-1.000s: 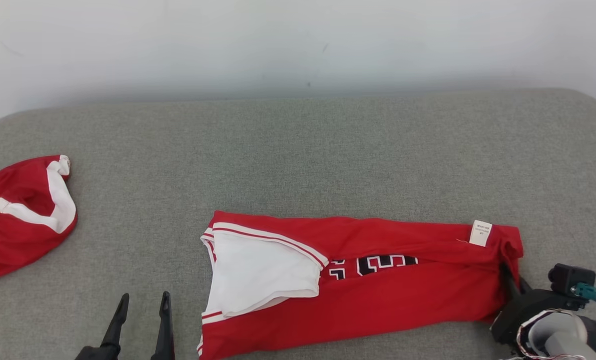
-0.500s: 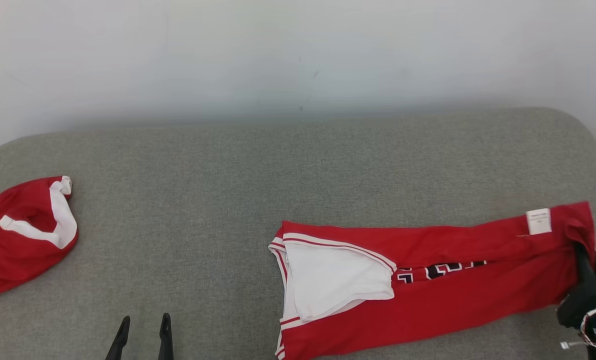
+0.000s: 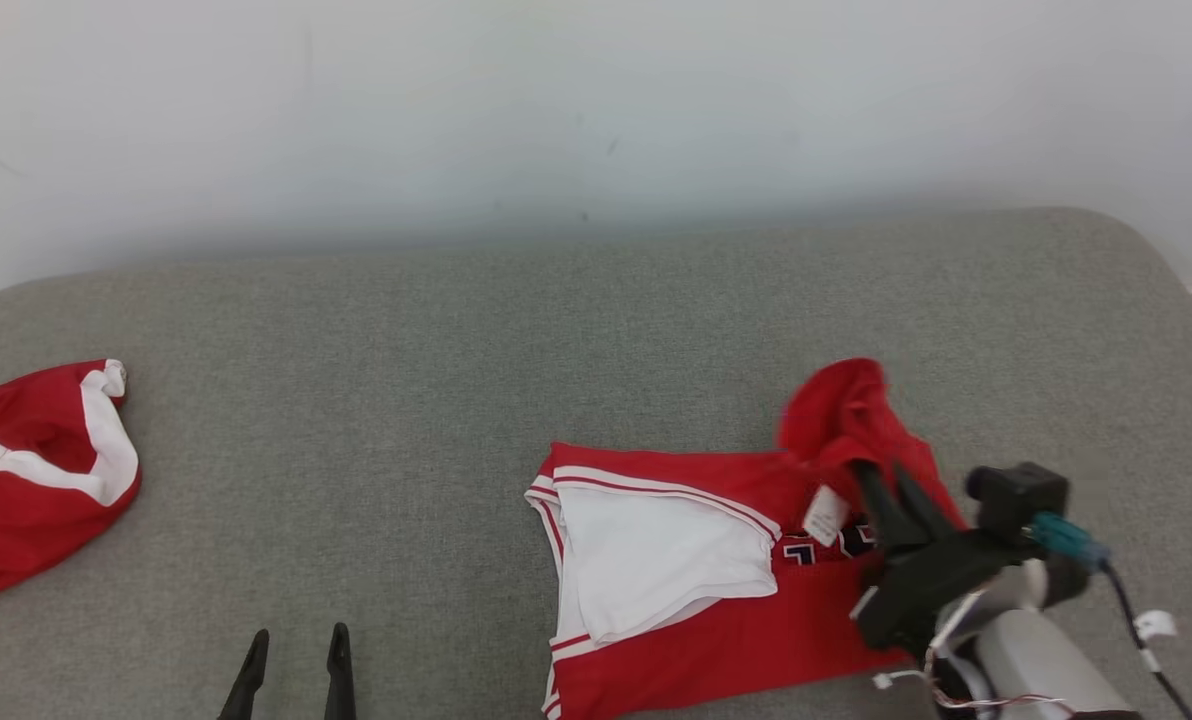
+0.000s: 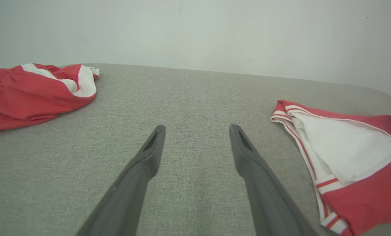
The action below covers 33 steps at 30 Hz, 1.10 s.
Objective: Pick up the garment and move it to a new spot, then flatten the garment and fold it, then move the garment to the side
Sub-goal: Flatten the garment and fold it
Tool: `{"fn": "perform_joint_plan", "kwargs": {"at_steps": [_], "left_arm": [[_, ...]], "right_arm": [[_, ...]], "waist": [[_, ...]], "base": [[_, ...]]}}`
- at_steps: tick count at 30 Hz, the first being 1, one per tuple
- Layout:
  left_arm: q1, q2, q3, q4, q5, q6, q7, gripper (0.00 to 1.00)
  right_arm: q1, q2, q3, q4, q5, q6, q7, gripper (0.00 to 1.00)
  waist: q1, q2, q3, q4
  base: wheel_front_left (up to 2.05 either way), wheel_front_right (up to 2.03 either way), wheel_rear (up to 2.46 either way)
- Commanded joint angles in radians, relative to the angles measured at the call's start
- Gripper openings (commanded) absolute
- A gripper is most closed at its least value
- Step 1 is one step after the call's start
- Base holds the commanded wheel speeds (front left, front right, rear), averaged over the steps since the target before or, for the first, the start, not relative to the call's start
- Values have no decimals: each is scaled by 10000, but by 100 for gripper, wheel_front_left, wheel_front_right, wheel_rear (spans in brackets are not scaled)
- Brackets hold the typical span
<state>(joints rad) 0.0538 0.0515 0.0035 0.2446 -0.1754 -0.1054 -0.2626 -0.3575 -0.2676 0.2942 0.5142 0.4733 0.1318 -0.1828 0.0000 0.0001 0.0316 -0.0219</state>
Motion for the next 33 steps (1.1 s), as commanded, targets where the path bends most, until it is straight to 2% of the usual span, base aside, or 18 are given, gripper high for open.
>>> {"fn": "perform_joint_plan", "kwargs": {"at_steps": [1, 2, 10, 18, 24, 25, 26, 33], "left_arm": [[-143, -19, -86, 35, -63, 37, -31, 100], [-143, -19, -86, 35, -63, 37, -31, 100], [-397, -14, -555, 200, -366, 113, -31, 100], [-582, -15, -880, 366, -478, 159, -31, 100], [-611, -16, -924, 481, -569, 178, -31, 100], [-613, -15, -925, 488, -571, 189, -31, 100], [-613, -15, -923, 496, -579, 197, -31, 100], [-533, -15, -768, 525, -500, 169, -31, 100]], "right_arm": [[-59, 259, 215, -205, -37, -26, 156, 0], [-59, 259, 215, -205, -37, -26, 156, 0], [-304, 1496, 1022, -428, -7, -26, 704, 0], [-608, 1969, 1250, 574, -360, -26, 783, 0], [-727, 2129, 1336, 1493, -535, -26, 554, 0], [-775, 2145, 1347, 1538, -567, -26, 354, 29], [-790, 2154, 1370, 1588, -552, -26, 209, 100], [-909, 2001, 1268, 1443, -469, -26, -485, 100]], "waist": [[0, -1, 26, 110], [0, -1, 26, 110], [0, -1, 116, 725], [0, -1, 266, 1279], [0, -1, 292, 1419], [0, -1, 293, 1414], [0, -1, 293, 1405], [0, -1, 211, 1231]], "base": [[0, 0, 0], [0, 0, 0], [0, 0, 0], [0, 0, 0], [0, 0, 0], [0, 0, 0], [0, 0, 0], [0, 0, 0]]}}
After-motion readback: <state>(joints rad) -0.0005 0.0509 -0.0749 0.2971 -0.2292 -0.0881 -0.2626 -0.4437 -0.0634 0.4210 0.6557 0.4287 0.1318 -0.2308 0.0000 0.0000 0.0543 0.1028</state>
